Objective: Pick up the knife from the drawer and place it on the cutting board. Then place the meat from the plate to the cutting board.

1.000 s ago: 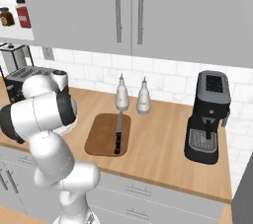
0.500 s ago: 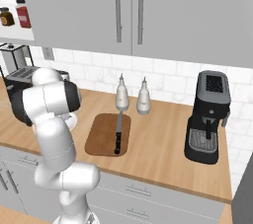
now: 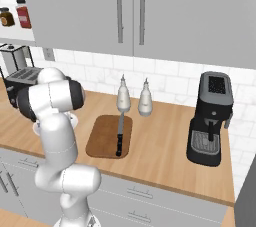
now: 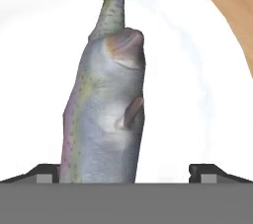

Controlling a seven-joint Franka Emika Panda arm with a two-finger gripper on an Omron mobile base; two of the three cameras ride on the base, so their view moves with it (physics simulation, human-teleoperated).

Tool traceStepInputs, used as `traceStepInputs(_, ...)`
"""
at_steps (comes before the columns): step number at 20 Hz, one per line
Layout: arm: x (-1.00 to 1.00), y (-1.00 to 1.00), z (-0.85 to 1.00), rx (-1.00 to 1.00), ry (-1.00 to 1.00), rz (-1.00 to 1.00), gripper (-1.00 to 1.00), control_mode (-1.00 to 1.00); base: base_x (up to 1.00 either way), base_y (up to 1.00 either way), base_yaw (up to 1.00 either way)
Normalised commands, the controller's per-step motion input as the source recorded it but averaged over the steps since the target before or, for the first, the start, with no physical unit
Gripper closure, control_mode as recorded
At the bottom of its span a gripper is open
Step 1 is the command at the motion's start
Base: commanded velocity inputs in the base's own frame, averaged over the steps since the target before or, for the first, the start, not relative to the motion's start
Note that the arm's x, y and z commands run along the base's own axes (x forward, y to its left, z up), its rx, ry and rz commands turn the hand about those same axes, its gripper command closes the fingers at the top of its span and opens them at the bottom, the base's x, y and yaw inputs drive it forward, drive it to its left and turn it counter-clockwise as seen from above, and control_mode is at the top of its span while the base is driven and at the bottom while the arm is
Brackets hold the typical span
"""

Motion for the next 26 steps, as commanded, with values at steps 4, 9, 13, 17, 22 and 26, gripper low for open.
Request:
traceStepInputs(4,0.02,0.03,-0.31,0.0,0.0,-0.05,-1.0,-1.0,0.0,0.0,0.0)
traceStepInputs(9,-0.03,0.23,-0.38,0.0,0.0,-0.04,1.0,-1.0,0.0,0.0,0.0)
traceStepInputs(13,-0.01,0.03,-0.19,0.0,0.0,-0.02,1.0,-1.0,0.0,0.0,0.0)
traceStepInputs(17,-0.14,0.0,-0.02,0.0,-0.01,-0.01,1.0,-1.0,0.0,0.0,0.0)
traceStepInputs(22,-0.66,-0.02,0.41,0.0,-0.05,0.0,1.0,-1.0,0.0,0.0,0.0)
traceStepInputs(26,-0.57,-0.28,0.32,0.0,0.0,0.02,1.0,-1.0,0.0,0.0,0.0)
